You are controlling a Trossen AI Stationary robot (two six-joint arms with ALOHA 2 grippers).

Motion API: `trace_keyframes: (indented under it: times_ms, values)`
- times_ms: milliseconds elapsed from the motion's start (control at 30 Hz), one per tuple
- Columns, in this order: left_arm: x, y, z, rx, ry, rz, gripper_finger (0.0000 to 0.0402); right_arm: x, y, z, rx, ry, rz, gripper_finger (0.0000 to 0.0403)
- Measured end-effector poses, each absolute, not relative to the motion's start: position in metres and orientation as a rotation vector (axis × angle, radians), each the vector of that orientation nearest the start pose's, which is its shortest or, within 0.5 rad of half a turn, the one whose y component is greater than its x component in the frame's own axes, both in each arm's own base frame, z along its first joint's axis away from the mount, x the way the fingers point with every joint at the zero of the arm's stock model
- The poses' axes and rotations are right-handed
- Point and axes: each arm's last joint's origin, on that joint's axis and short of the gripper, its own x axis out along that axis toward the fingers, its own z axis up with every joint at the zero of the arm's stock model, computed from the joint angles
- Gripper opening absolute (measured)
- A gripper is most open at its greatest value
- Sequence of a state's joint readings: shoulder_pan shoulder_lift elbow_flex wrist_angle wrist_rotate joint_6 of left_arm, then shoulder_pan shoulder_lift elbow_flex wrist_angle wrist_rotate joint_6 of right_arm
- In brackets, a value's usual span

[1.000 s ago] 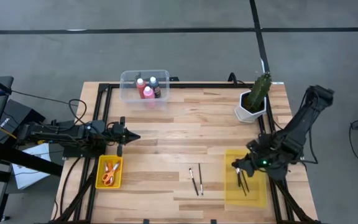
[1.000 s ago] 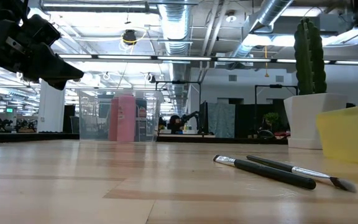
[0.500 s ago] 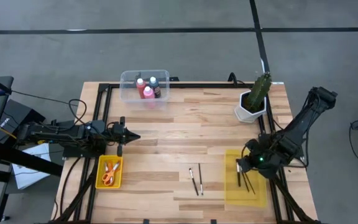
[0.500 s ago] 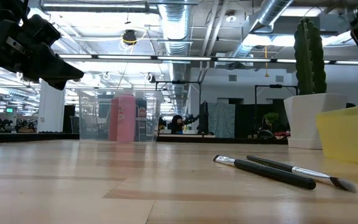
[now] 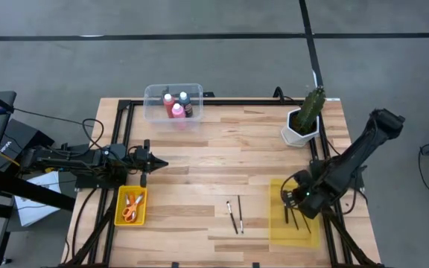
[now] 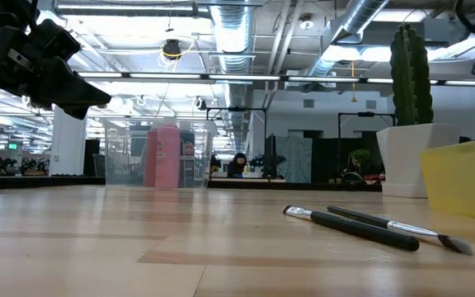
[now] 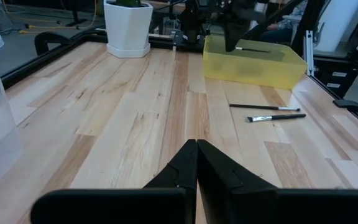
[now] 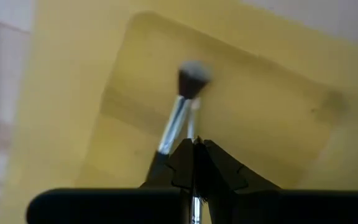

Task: Pick & Place Paint Supplies
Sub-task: Put the brow brush into the yellow bin

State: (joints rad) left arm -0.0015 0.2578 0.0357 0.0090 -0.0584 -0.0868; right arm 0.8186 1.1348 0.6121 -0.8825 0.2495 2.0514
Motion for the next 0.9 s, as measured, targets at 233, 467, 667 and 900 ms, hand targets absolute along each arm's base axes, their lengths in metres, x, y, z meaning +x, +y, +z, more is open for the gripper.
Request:
trace_keyframes:
  times_ms: [233,467,667,900]
  values:
    - [0.111,0.001,0.155,-0.08,0.211,0.063,0.0001,0.128,0.116,0.164,1.005,1.101,-0.945,0.0011]
    - [0.111,0.001,0.155,-0.081,0.21,0.064,0.0001,0.135,0.113,0.153,0.978,1.106,-1.034,0.0011]
    - [0.111,0.001,0.155,-0.081,0.211,0.064,0.0001,0.139,0.113,0.146,0.988,1.134,-1.091,0.0011]
    - [0.111,0.002,0.155,-0.08,0.211,0.066,0.0001,0.141,0.11,0.145,1.042,1.133,-1.152,0.0011]
